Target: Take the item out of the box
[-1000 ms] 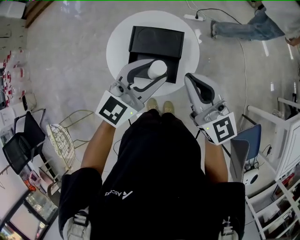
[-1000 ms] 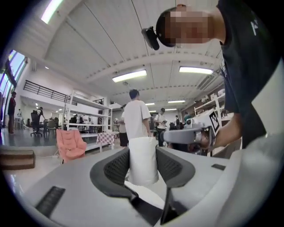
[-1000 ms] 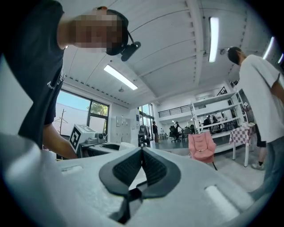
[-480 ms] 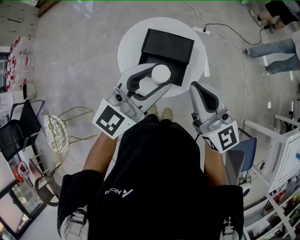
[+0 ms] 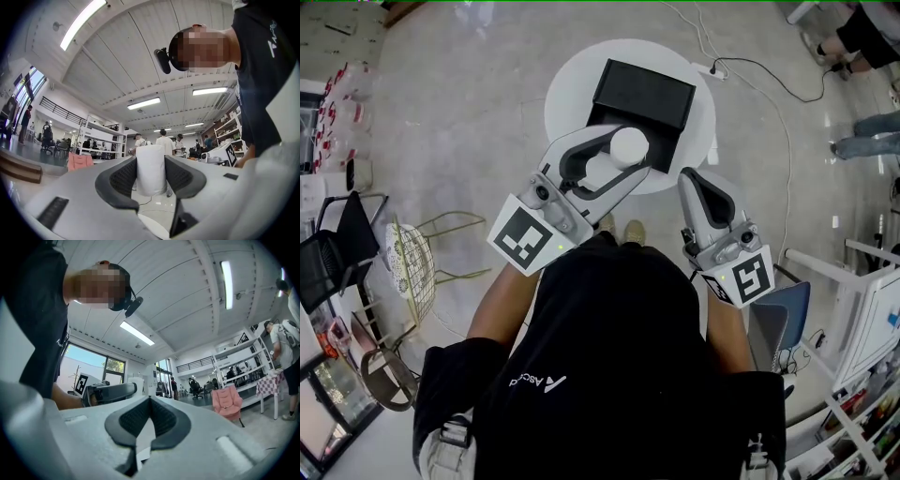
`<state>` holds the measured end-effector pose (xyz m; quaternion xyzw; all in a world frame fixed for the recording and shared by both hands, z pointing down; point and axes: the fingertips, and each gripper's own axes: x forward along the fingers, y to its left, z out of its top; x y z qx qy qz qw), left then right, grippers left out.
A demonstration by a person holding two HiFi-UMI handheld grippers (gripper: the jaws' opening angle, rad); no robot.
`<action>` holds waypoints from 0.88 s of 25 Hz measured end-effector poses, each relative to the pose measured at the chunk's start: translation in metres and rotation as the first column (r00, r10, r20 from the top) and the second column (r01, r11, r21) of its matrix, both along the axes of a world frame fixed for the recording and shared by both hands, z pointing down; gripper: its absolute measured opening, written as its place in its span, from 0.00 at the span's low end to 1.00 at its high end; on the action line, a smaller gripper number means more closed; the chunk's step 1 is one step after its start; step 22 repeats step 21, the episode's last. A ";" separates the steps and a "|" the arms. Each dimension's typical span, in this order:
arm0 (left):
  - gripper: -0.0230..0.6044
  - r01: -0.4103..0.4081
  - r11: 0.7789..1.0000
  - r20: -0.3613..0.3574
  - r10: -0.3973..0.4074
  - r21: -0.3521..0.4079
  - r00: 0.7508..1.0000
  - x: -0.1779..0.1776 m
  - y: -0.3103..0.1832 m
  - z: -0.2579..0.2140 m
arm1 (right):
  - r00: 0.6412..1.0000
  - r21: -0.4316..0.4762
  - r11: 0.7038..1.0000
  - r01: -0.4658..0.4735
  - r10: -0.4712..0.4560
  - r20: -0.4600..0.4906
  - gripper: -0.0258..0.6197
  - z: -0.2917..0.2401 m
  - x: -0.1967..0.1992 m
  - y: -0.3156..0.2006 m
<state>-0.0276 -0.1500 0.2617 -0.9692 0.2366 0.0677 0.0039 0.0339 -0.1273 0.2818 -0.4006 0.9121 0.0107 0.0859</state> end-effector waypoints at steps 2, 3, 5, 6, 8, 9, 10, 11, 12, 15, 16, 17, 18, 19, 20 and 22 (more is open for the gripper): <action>0.32 -0.001 1.000 -0.002 0.001 -0.004 1.000 -0.001 0.000 0.001 | 1.000 0.000 1.000 -0.001 0.001 -0.003 0.04 0.001 -0.001 0.000; 0.32 -0.002 1.000 -0.002 0.002 -0.005 1.000 -0.001 0.000 0.001 | 1.000 0.000 1.000 -0.003 0.003 -0.004 0.04 0.000 -0.001 0.001; 0.32 -0.004 1.000 -0.001 0.004 -0.006 1.000 -0.001 0.001 0.001 | 1.000 0.001 1.000 -0.007 0.007 -0.005 0.04 -0.001 -0.001 0.003; 0.32 -0.005 1.000 -0.002 0.005 -0.006 1.000 -0.001 0.002 0.000 | 1.000 0.002 1.000 -0.009 0.009 -0.006 0.04 -0.001 -0.001 0.004; 0.32 -0.006 1.000 -0.002 0.006 -0.006 1.000 -0.001 0.003 -0.001 | 1.000 0.002 1.000 -0.013 0.013 -0.007 0.04 -0.002 -0.001 0.005; 0.32 -0.007 1.000 -0.001 0.007 -0.006 1.000 -0.001 0.002 -0.001 | 1.000 0.002 1.000 -0.015 0.015 -0.007 0.04 -0.002 0.000 0.005; 0.32 -0.008 1.000 -0.001 0.008 -0.007 1.000 0.000 0.002 -0.001 | 1.000 0.001 1.000 -0.017 0.017 -0.007 0.04 -0.001 0.000 0.005; 0.32 -0.009 1.000 -0.001 0.009 -0.007 1.000 0.000 0.002 -0.001 | 1.000 0.000 1.000 -0.019 0.019 -0.008 0.04 -0.001 0.001 0.005; 0.32 -0.010 1.000 -0.002 0.010 -0.007 1.000 0.001 0.002 0.000 | 1.000 0.000 1.000 -0.022 0.022 -0.009 0.04 0.000 0.002 0.006; 0.32 -0.008 1.000 0.000 0.008 -0.010 1.000 -0.001 0.002 0.001 | 1.000 -0.001 1.000 -0.027 0.027 -0.009 0.04 0.002 0.002 0.006; 0.32 -0.006 1.000 0.000 0.006 -0.010 1.000 -0.002 0.002 0.001 | 1.000 -0.002 1.000 -0.027 0.027 -0.009 0.04 0.002 0.002 0.006; 0.32 -0.004 1.000 0.000 0.004 -0.010 1.000 -0.003 0.001 0.001 | 1.000 -0.003 1.000 -0.028 0.028 -0.009 0.04 0.002 0.001 0.006; 0.32 -0.003 1.000 0.000 0.003 -0.010 1.000 -0.004 0.000 0.001 | 1.000 -0.004 1.000 -0.029 0.029 -0.009 0.04 0.002 0.001 0.005; 0.32 -0.001 1.000 0.000 0.001 -0.011 1.000 -0.005 -0.001 0.000 | 0.999 -0.006 1.000 -0.031 0.030 -0.009 0.04 0.002 0.001 0.005; 0.32 0.000 1.000 -0.001 0.000 -0.011 1.000 -0.005 -0.001 0.000 | 0.999 -0.007 0.999 -0.032 0.032 -0.009 0.04 0.002 0.001 0.005; 0.32 0.001 1.000 -0.001 -0.001 -0.012 1.000 -0.006 -0.002 0.000 | 0.999 -0.008 0.999 -0.033 0.033 -0.009 0.04 0.003 0.001 0.005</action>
